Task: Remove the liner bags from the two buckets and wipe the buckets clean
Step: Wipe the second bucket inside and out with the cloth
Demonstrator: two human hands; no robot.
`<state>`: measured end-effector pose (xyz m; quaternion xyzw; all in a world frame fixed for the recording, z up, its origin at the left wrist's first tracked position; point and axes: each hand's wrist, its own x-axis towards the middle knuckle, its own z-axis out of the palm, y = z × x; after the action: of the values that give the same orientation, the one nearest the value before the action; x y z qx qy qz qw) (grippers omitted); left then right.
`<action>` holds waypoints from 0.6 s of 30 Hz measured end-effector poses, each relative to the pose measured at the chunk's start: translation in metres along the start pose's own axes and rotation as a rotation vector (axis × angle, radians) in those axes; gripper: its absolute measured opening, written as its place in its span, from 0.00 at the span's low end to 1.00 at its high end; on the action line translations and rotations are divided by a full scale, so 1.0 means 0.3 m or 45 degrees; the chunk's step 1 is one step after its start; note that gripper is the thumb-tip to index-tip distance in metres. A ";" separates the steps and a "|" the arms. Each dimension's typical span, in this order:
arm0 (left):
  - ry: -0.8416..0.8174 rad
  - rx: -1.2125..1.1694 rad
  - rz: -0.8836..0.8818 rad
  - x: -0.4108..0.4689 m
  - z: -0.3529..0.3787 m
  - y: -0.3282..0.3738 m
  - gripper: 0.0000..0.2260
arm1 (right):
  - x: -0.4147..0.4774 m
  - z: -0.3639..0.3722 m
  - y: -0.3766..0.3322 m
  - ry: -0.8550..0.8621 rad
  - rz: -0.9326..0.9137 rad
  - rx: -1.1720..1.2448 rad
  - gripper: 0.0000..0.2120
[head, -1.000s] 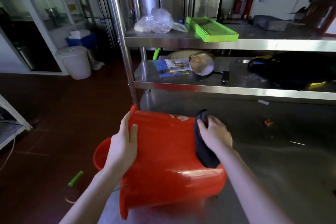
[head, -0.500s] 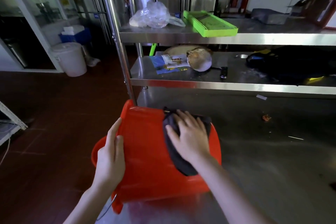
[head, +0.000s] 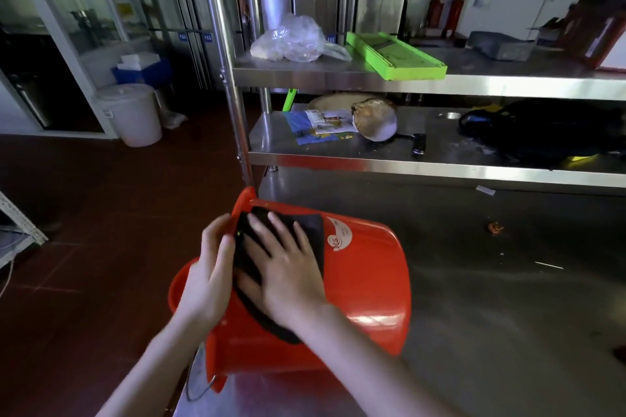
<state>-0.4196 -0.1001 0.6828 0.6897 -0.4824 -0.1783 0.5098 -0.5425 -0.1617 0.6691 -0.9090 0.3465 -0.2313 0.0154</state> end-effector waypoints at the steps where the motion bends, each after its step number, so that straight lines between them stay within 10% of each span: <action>1: -0.006 -0.005 -0.041 0.060 0.011 0.021 0.21 | -0.033 0.013 -0.006 0.028 -0.016 -0.006 0.27; 7: 0.045 0.198 -0.150 0.195 0.132 0.087 0.20 | -0.122 -0.021 0.138 0.109 0.034 0.040 0.26; 14: 0.065 0.024 0.106 -0.086 0.111 -0.004 0.20 | -0.093 -0.152 0.548 -0.075 0.993 0.123 0.24; 18: 0.083 -0.026 0.058 -0.127 0.130 -0.046 0.22 | 0.032 -0.116 0.412 -0.084 0.746 -0.018 0.22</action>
<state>-0.4596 -0.0883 0.6452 0.6789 -0.4792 -0.1490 0.5360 -0.6280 -0.2570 0.6809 -0.7774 0.5950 -0.1848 0.0864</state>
